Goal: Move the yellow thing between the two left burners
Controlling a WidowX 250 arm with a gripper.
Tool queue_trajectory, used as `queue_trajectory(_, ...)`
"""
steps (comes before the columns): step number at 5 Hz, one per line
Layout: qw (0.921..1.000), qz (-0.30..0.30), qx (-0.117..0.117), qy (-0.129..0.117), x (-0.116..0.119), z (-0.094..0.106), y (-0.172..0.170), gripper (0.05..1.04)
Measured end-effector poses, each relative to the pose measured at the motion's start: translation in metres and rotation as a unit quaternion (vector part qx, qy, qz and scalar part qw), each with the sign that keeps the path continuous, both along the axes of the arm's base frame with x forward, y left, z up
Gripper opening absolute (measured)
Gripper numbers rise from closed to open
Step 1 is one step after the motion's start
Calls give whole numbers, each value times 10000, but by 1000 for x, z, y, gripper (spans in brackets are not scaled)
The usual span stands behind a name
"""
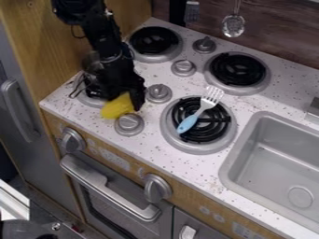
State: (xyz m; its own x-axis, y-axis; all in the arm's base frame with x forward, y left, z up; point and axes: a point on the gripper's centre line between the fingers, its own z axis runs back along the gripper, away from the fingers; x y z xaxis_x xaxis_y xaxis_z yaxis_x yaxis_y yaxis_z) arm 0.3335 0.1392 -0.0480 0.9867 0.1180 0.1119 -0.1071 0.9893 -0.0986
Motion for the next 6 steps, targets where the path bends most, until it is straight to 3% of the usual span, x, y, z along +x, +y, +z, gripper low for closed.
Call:
queue_trajectory(1, 10000, -7, -20, 35, 2, -1, 0, 694)
queue_trajectory(3, 9971, -360, 591, 332, 2, 3, -9, 645)
queue_trajectory(4, 9964, -408, 593, -447, 20, 43, -36, 620)
queue_trajectory(5, 9944, -417, 640, -731, 45, 62, -53, 611)
queue_trajectory(6, 9950, -351, 629, -688, 64, 42, -48, 611)
